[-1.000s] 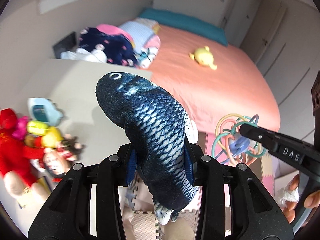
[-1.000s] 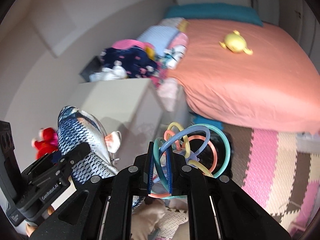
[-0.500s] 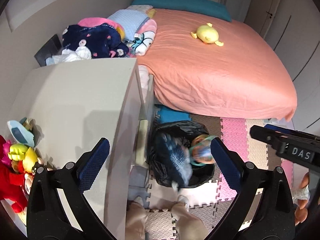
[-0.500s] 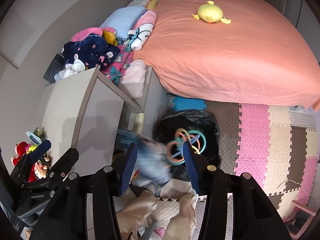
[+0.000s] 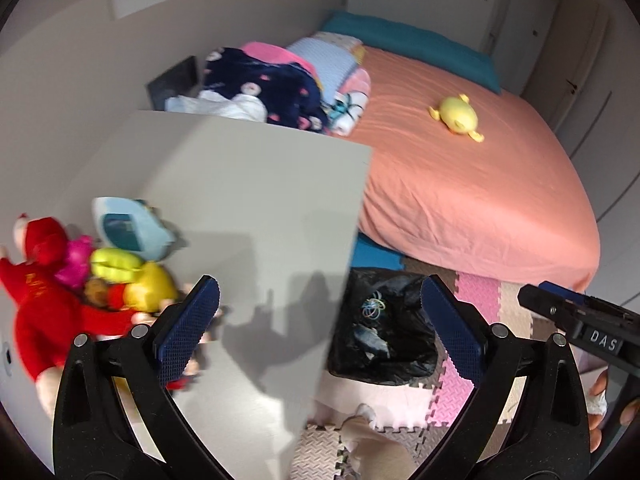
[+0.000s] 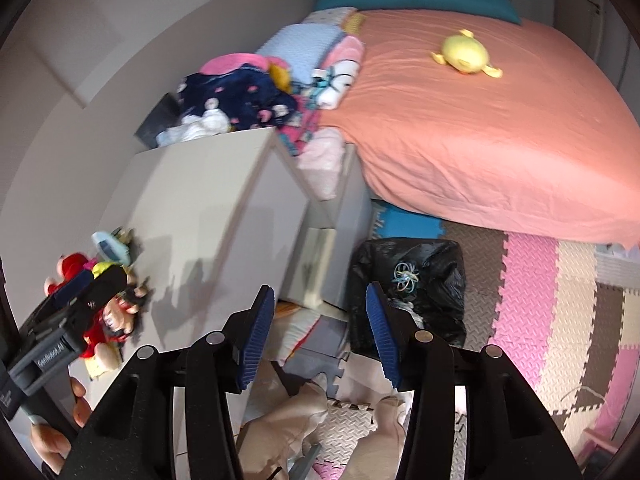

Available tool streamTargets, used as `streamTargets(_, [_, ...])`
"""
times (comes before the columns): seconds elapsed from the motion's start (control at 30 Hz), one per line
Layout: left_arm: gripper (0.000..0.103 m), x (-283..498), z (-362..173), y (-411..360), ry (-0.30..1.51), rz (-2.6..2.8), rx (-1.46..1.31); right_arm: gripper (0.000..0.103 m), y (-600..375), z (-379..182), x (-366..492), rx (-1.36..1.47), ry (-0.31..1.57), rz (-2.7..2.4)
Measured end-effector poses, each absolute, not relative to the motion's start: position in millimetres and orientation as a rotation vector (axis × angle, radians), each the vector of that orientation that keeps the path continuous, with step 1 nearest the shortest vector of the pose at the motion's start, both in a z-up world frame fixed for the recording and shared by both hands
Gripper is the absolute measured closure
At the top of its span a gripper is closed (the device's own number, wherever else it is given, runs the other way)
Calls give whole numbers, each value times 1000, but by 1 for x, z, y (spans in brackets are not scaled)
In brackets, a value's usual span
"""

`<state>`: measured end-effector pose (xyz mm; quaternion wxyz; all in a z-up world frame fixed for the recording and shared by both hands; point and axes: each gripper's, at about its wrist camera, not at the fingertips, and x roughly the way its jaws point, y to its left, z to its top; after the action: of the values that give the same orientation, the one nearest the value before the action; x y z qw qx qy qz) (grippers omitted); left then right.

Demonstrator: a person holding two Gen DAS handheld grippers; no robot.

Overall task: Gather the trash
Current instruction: 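Grasp the red plush monkey with the left tool while the right tool grasps the small doll figure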

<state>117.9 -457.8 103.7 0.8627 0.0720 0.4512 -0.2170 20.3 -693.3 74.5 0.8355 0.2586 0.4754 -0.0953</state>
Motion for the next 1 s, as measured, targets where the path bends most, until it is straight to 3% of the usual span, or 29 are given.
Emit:
streamTargets(0.43, [5,142,132,-329,913,-267,18,50,-599,102,64,443,1003,-11])
streamTargets(0.77, [5,177,121,-256,959,-87,-60,47,-533,97,129,384,1053,209])
streamTargets(1.0, [5,201,92,-229,1100,-8,-133,47,-507,96,162,350,1139,300])
